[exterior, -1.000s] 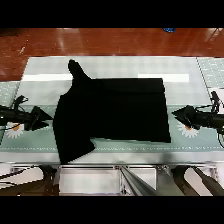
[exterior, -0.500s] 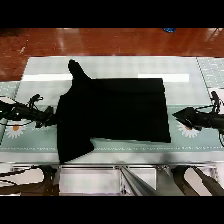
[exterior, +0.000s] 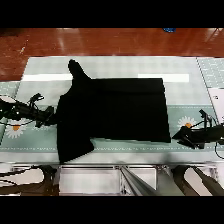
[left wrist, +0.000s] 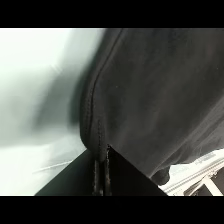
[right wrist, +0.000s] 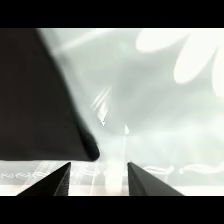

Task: Fold the shirts.

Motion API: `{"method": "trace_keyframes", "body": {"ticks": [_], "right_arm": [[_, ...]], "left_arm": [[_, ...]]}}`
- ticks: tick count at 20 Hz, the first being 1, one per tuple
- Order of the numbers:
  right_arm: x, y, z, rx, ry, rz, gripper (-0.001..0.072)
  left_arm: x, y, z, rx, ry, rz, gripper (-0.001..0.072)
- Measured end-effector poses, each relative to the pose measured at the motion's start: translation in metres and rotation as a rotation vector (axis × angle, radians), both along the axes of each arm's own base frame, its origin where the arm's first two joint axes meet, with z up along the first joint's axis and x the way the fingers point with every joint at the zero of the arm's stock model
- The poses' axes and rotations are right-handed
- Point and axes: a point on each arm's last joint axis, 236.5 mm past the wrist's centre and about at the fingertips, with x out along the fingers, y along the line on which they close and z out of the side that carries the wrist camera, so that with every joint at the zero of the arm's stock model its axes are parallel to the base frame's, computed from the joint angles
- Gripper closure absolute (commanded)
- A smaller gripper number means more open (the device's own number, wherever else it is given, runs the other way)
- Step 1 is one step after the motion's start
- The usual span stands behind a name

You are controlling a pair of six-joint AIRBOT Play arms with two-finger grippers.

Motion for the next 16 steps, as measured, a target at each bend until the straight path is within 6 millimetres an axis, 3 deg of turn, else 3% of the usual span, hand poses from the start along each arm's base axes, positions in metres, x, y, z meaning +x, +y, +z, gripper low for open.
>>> {"method": "trace_keyframes", "body": {"ticks": [4,8,9,10,11,13,15,16], "right_arm": [[0.001,0.014,-0.008,0.069,0.01,-0.022,0.0302],[0.018,0.03,-0.012,0.154,-0.028,-0.052,0.0303],[0.022,0.037,-0.013,0.173,-0.033,-0.048,0.0357],[0.027,0.043,-0.016,0.182,-0.044,-0.041,0.0493],[0.034,0.046,-0.019,0.178,-0.062,-0.033,0.0679],[0.058,0.054,-0.014,0.176,-0.148,-0.01,0.0681],[0.087,0.065,0.012,0.209,-0.254,0.025,0.0681],[0.104,0.066,0.031,0.21,-0.317,0.044,0.0681]], "left_arm": [[0.0,0.0,0.0,-0.001,-0.001,0.001,0.0691],[0.002,0.001,0.0,0.003,-0.006,0.006,0.0691],[0.002,0.001,-0.001,0.005,-0.008,0.007,0.0691],[0.004,0.002,-0.001,0.009,-0.011,0.01,0.0691],[0.004,0.002,-0.001,0.01,-0.013,0.011,0.0691],[0.008,0.002,0.002,0.012,-0.039,0.008,0.0691],[0.026,0.002,0.021,-0.001,-0.123,0.018,0.0691],[0.043,0.002,0.04,-0.012,-0.196,0.035,0.0691]]}}
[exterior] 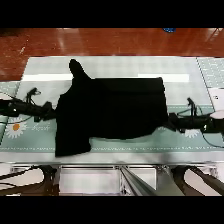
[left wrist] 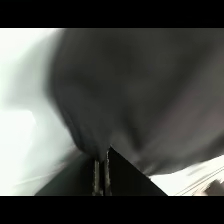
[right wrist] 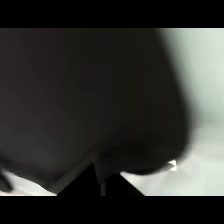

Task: Fold the shirts.

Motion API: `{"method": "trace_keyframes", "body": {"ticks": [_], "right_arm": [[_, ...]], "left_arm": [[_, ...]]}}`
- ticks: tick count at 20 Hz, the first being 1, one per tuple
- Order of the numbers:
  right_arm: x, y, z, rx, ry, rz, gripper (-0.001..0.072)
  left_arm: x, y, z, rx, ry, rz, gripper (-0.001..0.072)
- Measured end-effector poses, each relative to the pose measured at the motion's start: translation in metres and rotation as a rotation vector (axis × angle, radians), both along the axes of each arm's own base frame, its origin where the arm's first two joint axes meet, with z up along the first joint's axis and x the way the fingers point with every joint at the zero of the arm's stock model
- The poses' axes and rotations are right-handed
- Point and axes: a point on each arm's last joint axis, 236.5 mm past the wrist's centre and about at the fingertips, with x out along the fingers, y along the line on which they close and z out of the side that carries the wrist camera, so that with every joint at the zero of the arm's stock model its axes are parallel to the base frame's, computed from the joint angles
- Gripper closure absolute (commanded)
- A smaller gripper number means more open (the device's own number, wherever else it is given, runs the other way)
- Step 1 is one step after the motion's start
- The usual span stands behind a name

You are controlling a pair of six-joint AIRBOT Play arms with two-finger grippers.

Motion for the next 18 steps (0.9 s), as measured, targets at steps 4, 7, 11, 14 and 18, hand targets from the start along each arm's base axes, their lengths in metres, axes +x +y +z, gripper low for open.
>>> {"method": "trace_keyframes", "body": {"ticks": [4,7,11,14,18], "right_arm": [[0.072,-0.012,0.125,-0.08,-0.341,0.025,0.0682],[0.098,-0.023,0.261,-0.21,-0.652,0.021,0.0682],[0.062,-0.018,0.42,-0.375,-1.005,0.01,0.0681],[0.0,-0.004,0.489,-0.477,-1.182,0.001,0.0681],[-0.074,-0.004,0.514,-0.632,-1.252,-0.063,0.0681]], "left_arm": [[0.078,0.007,0.139,-0.063,-0.427,0.115,0.0692],[0.096,0.009,0.282,-0.051,-0.8,0.152,0.0692],[0.05,-0.006,0.441,0.098,-1.216,0.138,0.0692],[-0.008,-0.015,0.506,0.308,-1.399,0.149,0.0692],[-0.091,-0.016,0.543,0.613,-1.515,0.216,0.0692]]}}
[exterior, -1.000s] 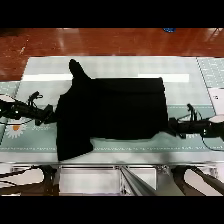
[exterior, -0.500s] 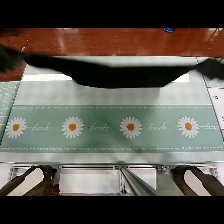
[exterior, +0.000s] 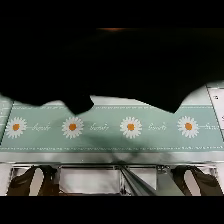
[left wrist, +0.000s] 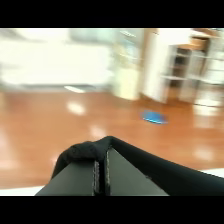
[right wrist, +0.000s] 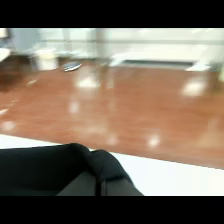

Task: Fold the shirts.

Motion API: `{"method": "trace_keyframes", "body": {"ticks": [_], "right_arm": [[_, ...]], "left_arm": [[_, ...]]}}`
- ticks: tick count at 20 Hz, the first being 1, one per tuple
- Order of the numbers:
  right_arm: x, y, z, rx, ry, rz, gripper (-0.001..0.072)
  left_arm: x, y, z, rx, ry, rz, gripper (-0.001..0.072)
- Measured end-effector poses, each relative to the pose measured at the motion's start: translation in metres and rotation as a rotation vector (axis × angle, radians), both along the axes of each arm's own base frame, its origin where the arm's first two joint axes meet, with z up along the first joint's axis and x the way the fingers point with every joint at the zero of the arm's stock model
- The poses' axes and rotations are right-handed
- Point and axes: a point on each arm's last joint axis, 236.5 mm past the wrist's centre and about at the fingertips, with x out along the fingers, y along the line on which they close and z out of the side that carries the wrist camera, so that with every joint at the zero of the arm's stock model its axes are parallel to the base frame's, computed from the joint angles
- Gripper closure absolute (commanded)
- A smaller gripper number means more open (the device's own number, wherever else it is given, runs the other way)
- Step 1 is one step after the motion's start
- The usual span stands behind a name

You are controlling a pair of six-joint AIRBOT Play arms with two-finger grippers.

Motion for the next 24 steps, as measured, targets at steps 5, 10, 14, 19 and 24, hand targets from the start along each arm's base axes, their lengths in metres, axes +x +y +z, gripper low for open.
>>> {"method": "trace_keyframes", "body": {"ticks": [5,10,14,19,24], "right_arm": [[-0.051,-0.022,-0.011,-0.052,0.018,-0.167,0.0681],[-0.047,-0.035,-0.057,-0.031,0.177,-0.212,0.0681],[-0.006,-0.04,-0.118,0.024,0.346,-0.174,0.0681],[0.071,-0.052,-0.202,0.09,0.572,-0.102,0.0681],[0.167,-0.066,-0.29,0.165,0.743,-0.029,0.0681]], "left_arm": [[-0.091,0.017,0.015,0.109,-0.116,0.162,0.0692],[-0.1,0.04,-0.033,0.102,0.055,0.188,0.0692],[-0.048,0.048,-0.099,0.079,0.298,0.19,0.0691],[0.058,0.042,-0.189,0.06,0.579,0.146,0.0691],[0.178,0.028,-0.297,-0.01,0.8,0.093,0.0692]]}}
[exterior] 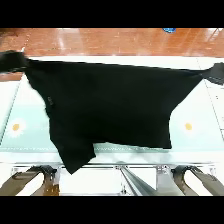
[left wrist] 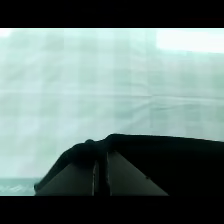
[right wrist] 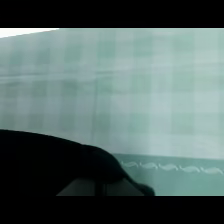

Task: Fold the shirts.

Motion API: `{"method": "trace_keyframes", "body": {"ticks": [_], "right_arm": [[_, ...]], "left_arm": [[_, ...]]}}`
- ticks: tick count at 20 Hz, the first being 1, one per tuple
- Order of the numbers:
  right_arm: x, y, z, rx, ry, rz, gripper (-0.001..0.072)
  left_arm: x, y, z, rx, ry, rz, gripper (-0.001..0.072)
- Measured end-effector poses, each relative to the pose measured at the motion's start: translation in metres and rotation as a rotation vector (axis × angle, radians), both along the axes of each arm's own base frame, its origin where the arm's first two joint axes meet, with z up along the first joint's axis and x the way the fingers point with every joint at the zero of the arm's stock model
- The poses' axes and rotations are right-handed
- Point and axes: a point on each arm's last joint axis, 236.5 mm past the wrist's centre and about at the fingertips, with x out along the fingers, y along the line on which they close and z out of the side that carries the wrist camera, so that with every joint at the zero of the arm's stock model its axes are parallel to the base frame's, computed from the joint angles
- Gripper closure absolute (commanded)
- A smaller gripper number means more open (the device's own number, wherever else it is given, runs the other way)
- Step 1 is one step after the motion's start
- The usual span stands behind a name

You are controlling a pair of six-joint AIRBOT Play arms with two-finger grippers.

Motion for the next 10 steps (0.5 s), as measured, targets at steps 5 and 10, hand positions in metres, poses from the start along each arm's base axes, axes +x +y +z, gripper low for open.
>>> {"method": "trace_keyframes", "body": {"ticks": [5,10], "right_arm": [[0.079,-0.012,-0.097,0.076,0.146,-0.003,0.0681],[0.12,-0.019,-0.158,0.131,0.273,-0.002,0.0681]], "left_arm": [[0.091,-0.008,-0.108,-0.096,0.137,0.039,0.0691],[0.135,-0.021,-0.173,-0.21,0.228,0.071,0.0691]]}}
